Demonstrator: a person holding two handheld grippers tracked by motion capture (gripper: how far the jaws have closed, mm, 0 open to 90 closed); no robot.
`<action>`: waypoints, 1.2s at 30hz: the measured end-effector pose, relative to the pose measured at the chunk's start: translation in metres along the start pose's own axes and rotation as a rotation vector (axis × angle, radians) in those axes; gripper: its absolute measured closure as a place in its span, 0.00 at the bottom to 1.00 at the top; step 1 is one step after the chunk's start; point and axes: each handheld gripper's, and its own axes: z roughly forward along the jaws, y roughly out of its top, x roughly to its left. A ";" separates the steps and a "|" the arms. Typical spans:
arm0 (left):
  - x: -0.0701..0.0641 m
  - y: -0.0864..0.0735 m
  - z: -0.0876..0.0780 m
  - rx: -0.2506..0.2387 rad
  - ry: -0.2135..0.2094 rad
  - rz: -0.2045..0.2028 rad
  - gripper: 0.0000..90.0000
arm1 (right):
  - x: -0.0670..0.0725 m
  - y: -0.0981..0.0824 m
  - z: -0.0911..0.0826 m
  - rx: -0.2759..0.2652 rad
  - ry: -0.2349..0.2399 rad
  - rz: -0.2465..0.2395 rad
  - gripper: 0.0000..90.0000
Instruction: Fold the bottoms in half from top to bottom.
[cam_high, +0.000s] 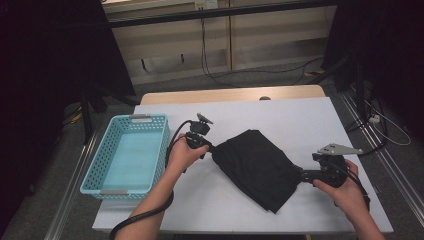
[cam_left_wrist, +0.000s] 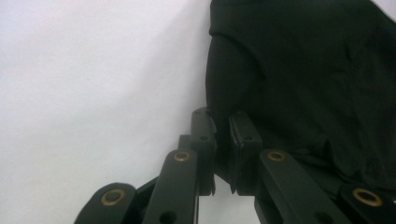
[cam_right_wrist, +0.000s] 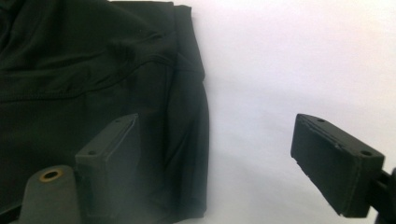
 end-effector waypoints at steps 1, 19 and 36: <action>0.001 0.000 0.000 0.006 0.000 0.004 0.92 | 0.001 0.001 0.002 0.006 0.003 -0.004 0.18; 0.033 0.012 -0.018 0.056 0.075 -0.003 0.92 | 0.012 0.003 0.009 0.012 0.022 -0.036 0.18; 0.052 0.037 -0.014 -0.059 0.150 -0.123 0.90 | 0.021 0.006 0.016 0.007 0.036 -0.042 0.18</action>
